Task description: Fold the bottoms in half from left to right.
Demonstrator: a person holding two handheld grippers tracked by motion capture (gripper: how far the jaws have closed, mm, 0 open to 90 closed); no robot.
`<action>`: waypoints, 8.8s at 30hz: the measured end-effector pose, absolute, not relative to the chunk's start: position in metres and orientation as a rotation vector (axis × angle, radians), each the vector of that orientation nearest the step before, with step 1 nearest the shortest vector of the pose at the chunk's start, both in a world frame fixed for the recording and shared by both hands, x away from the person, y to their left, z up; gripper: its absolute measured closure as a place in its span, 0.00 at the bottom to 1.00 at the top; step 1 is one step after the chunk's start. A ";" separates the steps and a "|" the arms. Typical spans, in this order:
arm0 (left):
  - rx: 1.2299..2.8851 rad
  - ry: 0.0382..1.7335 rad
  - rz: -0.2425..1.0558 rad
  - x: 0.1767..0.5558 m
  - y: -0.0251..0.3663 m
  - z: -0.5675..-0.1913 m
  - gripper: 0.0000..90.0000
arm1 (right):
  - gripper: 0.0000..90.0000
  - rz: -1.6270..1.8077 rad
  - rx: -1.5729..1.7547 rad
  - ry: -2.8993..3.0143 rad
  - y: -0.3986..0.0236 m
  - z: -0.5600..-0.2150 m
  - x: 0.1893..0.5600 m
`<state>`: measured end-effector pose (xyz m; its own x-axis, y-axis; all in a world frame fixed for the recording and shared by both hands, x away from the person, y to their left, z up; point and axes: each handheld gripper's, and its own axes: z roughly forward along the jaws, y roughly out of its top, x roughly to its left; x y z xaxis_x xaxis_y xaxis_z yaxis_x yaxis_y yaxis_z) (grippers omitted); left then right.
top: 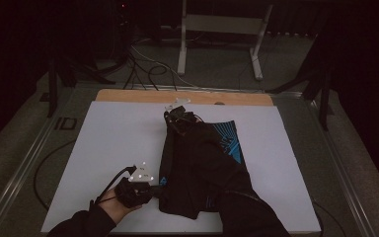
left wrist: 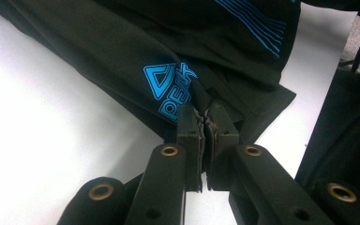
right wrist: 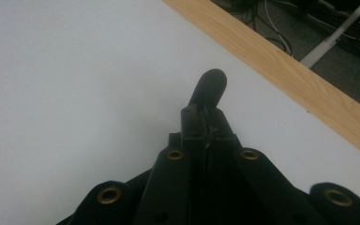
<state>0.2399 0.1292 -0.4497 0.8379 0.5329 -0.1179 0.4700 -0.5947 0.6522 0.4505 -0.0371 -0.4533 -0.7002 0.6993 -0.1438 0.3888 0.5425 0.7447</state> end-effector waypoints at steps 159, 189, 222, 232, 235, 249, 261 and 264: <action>2.241 0.493 -0.058 0.295 -0.064 -0.474 0.26 | 0.45 0.814 1.201 2.250 -0.249 -0.470 0.458; 2.055 0.523 0.178 0.286 0.057 -0.451 0.00 | 0.14 1.048 1.114 2.304 -0.260 -0.434 0.314; 1.990 0.703 0.224 0.261 0.135 -0.485 0.00 | 0.94 0.902 1.497 2.429 -0.290 -0.470 0.235; 1.994 0.716 0.206 0.266 0.135 -0.489 0.00 | 0.94 0.871 1.583 2.413 -0.302 -0.482 0.225; 1.996 0.711 0.197 0.266 0.134 -0.491 0.00 | 0.94 0.857 1.597 2.412 -0.303 -0.485 0.226; 1.997 0.703 0.187 0.265 0.134 -0.491 0.00 | 0.78 0.806 1.582 2.446 -0.299 -0.489 0.225; 1.992 0.712 0.194 0.267 0.136 -0.490 0.00 | 0.27 0.946 1.447 2.291 -0.295 -0.467 0.235; 1.993 0.710 0.196 0.267 0.136 -0.490 0.00 | 0.15 0.985 1.390 2.293 -0.293 -0.463 0.239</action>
<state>0.2668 0.1363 -0.4897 0.8164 0.5570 -0.1522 0.3999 -0.3553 0.8449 0.2387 -0.2928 -0.4634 -0.4954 0.8625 0.1034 0.6686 0.3026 0.6793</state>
